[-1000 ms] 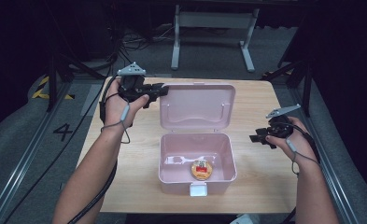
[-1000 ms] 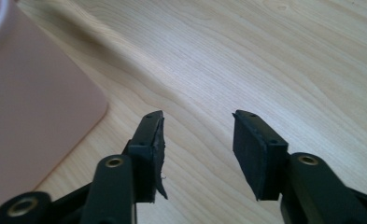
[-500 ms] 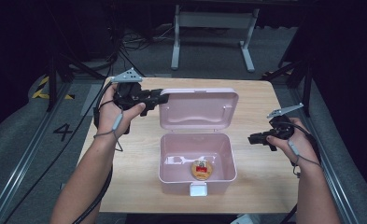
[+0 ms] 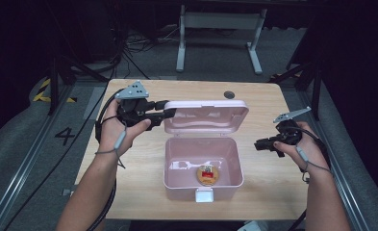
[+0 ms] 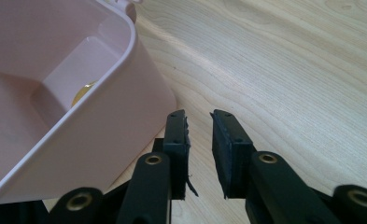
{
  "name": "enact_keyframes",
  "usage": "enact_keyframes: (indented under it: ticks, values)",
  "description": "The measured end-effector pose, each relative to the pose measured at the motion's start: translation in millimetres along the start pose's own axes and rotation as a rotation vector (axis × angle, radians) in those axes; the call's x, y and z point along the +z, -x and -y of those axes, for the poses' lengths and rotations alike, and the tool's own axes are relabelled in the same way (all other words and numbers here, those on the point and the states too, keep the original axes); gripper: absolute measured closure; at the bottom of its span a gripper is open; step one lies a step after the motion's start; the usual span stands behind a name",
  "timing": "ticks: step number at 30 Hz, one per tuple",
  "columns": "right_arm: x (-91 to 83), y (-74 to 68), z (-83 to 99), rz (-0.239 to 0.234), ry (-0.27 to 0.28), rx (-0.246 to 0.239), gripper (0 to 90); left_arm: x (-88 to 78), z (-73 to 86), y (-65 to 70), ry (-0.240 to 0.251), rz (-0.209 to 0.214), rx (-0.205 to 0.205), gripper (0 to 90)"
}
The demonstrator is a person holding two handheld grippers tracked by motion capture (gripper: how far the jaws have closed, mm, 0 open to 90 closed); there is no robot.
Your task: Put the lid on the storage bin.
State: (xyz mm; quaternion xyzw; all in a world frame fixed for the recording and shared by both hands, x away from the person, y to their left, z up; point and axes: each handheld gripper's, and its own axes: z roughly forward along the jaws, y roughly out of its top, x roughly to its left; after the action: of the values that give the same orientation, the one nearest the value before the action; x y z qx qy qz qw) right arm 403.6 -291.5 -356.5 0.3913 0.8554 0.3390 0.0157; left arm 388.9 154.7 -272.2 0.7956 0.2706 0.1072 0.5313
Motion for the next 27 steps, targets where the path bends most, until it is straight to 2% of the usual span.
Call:
enact_keyframes:
  ticks: [6,7,11,14,20,24,27]
  values:
    - [-2.1,-0.8,0.1,-0.007,0.002,-0.004,76.2,-2.9,5.1,5.8,0.007,0.008,0.012,57.7]
    - [-2.5,-1.9,-0.2,-0.010,0.007,-0.009,75.4,-4.1,6.7,7.5,0.006,0.004,0.027,57.5]
    - [-4.6,-4.6,-1.2,-0.025,0.027,-0.027,75.9,-4.8,9.3,9.2,0.011,0.007,0.028,55.8]
    - [-8.5,-9.0,-2.9,-0.040,0.053,-0.041,78.2,-5.4,12.5,8.8,0.016,0.025,0.013,54.7]
    - [-18.5,-24.9,-6.3,-0.081,0.106,-0.091,84.5,-8.1,13.9,13.7,0.006,0.027,0.023,52.2]
    - [-16.8,-34.1,-8.8,-0.099,0.115,-0.147,86.8,-9.2,16.4,13.3,-0.006,0.071,0.010,46.6]
    - [-14.6,-38.7,-10.1,-0.108,0.112,-0.161,87.4,-11.0,17.7,15.6,-0.014,0.080,0.008,44.8]
